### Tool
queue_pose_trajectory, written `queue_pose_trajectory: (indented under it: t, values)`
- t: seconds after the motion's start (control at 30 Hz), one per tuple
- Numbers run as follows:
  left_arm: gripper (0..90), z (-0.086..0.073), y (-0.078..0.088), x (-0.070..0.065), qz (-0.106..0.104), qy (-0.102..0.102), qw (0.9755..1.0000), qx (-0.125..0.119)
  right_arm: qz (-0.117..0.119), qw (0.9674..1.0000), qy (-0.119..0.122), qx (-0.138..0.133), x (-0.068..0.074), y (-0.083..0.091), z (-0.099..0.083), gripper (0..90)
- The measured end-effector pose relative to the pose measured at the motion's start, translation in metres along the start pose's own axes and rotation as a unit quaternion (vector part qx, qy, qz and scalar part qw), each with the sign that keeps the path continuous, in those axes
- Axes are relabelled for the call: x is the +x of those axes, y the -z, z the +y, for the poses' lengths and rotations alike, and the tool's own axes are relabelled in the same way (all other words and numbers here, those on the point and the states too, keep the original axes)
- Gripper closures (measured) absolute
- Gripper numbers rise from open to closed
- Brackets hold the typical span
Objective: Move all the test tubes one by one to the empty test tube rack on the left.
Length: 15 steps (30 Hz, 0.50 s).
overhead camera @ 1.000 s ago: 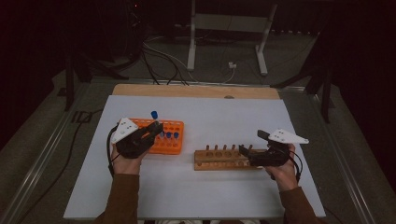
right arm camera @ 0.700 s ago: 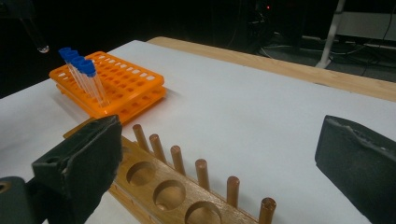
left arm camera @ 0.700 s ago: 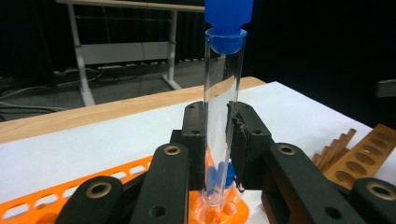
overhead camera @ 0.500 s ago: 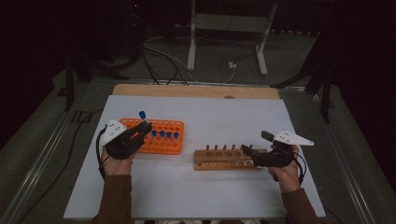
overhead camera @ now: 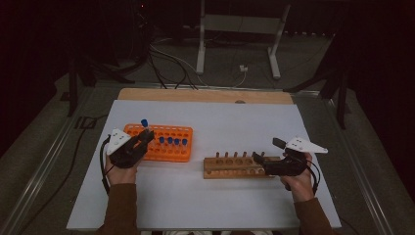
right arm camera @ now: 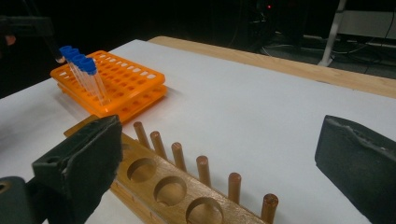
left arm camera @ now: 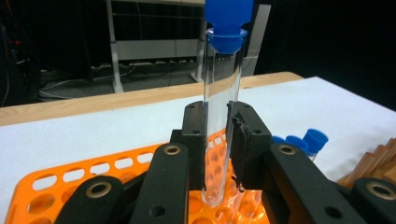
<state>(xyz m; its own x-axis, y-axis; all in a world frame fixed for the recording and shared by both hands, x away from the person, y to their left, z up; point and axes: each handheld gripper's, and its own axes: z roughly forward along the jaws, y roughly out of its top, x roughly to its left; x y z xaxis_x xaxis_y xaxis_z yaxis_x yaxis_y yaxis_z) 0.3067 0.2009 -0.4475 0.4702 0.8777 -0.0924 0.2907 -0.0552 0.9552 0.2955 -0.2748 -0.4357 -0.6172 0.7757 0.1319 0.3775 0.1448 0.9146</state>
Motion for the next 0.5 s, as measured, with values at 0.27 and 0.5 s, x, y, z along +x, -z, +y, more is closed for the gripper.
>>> queue_pose_trajectory:
  t: [0.27,0.5]
  values:
    - [78.2,-0.007,-0.005,0.001,-0.001,0.007,1.0000,0.004,0.001,1.0000,0.000,-0.001,0.000,0.000,0.000,1.1]
    - [78.1,-0.015,-0.010,0.001,-0.007,0.010,0.9998,0.017,0.000,1.0000,0.000,-0.001,0.000,0.001,-0.001,1.2]
